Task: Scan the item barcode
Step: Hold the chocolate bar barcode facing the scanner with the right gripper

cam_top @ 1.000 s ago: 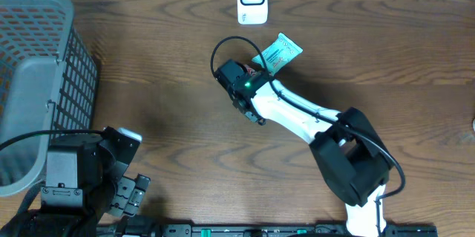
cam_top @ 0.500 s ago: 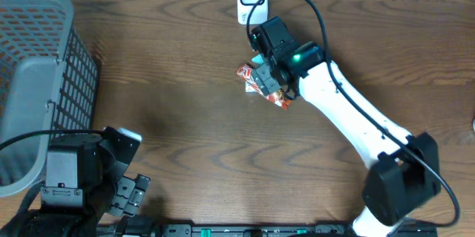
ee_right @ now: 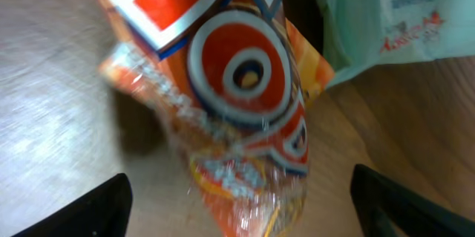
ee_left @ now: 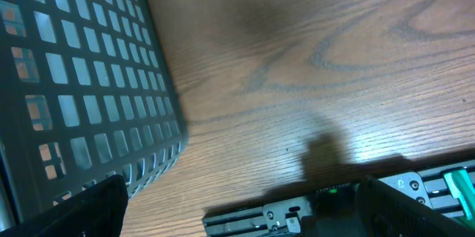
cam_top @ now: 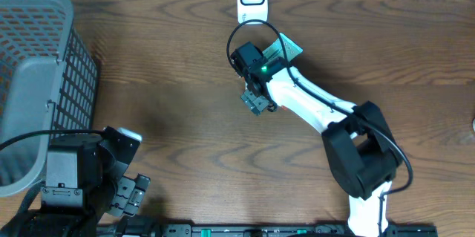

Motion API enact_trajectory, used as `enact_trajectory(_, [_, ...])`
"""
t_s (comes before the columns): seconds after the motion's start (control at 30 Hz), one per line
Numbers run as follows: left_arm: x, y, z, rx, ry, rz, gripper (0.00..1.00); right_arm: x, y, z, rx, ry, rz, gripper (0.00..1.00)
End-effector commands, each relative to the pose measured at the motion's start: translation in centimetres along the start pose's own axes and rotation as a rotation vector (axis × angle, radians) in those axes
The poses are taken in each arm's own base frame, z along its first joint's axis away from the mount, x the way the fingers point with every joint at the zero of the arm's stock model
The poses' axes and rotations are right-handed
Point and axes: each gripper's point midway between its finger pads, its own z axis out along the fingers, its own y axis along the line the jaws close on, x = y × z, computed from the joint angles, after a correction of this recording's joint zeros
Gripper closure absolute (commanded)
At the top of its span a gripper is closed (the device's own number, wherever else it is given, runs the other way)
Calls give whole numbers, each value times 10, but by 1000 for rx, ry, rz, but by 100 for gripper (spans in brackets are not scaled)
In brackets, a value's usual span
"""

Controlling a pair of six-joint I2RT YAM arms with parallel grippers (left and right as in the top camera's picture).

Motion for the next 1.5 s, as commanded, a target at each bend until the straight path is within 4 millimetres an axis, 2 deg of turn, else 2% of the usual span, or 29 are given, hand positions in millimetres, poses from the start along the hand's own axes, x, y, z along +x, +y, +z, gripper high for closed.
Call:
enact_trajectory(0.0, [0, 1, -3, -8, -7, 2, 2, 0, -7, 8, 66, 11, -33, 18])
enact_trajectory(0.13, [0, 1, -3, -8, -7, 2, 2, 0, -9, 16, 86, 16, -37, 55])
enact_trajectory(0.27, [0, 1, -3, -8, -7, 2, 2, 6, -9, 16, 84, 38, -46, 86])
enact_trajectory(0.33, [0, 1, -3, -8, -7, 2, 2, 7, -7, 15, 82, 44, -53, 97])
enact_trajectory(0.37, [0, 1, -3, -8, -7, 2, 2, 9, -6, 15, 81, 50, -57, 99])
enact_trajectory(0.47, [0, 1, -3, -8, -7, 2, 2, 12, -5, 9, 69, 63, -63, 99])
enact_trajectory(0.57, [0, 1, -3, -8, -7, 2, 2, 9, -3, -12, 17, 44, -57, 99])
enact_trajectory(0.67, [0, 1, -3, -8, -7, 2, 2, -1, 6, -41, -112, -24, -51, 99])
enact_trajectory(0.77, [0, 1, -3, -8, -7, 2, 2, -4, 24, -81, -326, -93, -70, 99])
enact_trajectory(0.9, [0, 1, -3, -8, -7, 2, 2, 11, 31, -130, -572, -125, -13, 99])
enact_trajectory(1.07, [0, 1, -3, -8, -7, 2, 2, 31, 31, -168, -814, -131, 42, 99])
enact_trajectory(1.3, [0, 1, -3, -8, -7, 2, 2, 43, 35, -192, -1006, -146, 42, 99])
enact_trajectory(1.47, [0, 1, -3, -8, -7, 2, 2, 47, 36, -195, -1025, -145, 20, 99])
